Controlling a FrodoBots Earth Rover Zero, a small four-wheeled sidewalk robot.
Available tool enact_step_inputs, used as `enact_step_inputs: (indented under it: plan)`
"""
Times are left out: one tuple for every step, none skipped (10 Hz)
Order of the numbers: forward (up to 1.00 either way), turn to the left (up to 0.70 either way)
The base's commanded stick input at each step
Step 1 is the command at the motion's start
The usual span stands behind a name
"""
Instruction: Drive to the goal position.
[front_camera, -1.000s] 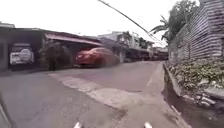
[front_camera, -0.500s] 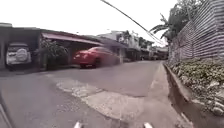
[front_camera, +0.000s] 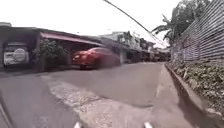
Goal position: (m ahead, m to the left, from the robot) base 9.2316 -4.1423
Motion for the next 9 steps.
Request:
enact_step_inputs:
  plan:
    - [0.70,-0.14]
    - [0.70,-0.14]
    - [0.70,-0.14]
    - [0.70,-0.14]
    - [0.70,-0.14]
    - [0.58,-0.40]
    - [0.37,-0.84]
    - [0.06,-0.23]
    - [0.07,-0.24]
